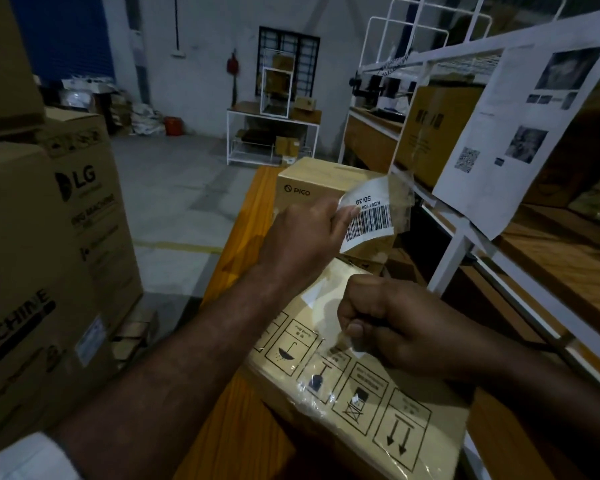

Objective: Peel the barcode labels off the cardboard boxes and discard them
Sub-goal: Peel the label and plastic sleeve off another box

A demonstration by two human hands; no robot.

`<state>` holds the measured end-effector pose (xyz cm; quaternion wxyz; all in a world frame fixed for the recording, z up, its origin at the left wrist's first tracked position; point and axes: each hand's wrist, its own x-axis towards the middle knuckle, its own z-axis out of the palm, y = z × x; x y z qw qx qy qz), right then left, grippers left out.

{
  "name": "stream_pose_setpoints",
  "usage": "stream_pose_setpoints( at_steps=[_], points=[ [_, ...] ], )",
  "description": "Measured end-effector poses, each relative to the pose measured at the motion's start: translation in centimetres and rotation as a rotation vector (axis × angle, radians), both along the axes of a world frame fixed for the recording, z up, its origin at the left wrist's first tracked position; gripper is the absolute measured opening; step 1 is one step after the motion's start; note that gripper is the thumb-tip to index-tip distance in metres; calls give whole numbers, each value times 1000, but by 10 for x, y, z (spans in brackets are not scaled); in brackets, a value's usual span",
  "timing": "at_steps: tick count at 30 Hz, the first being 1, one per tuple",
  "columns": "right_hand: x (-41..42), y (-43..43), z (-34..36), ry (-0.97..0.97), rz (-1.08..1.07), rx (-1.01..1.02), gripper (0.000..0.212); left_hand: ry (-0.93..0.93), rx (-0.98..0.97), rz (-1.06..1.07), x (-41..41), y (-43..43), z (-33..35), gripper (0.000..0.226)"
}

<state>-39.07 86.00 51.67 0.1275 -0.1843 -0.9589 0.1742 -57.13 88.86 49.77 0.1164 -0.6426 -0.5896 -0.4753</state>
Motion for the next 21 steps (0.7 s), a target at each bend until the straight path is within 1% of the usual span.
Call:
stream_pose_setpoints(
  at_steps=[3,6,7,10,11,13,15,16,19,21],
  points=[
    [6,1,1,71,56,-108,9,-2,4,-21,2,1,0,28],
    [12,2,2,66,65,-117,9,15,-10,-27,4,1,1,27],
    [14,1,1,55,43,-86,8,19,-5,-32,4,2,1,26],
    [15,0,-9,-17,-62,193,12,29,-14,-37,2,6,2,23],
    [14,-2,-12,-29,-89,254,15,48,-19,-27,4,6,1,23],
    [14,-7,-14,-32,-108,288,20,70,-33,-4,7,7,0,26],
    [13,-8,-14,-24,-111,303,28,34,-83,22,10,9,4,28],
    [12,-7,-15,-12,-112,306,29,8,-116,40,13,11,8,30],
    [8,-4,-17,33,-134,312,24,-78,-168,27,26,20,11,37],
    [6,-1,-18,29,-176,324,20,-46,-160,32,36,22,4,38]
  ],
)
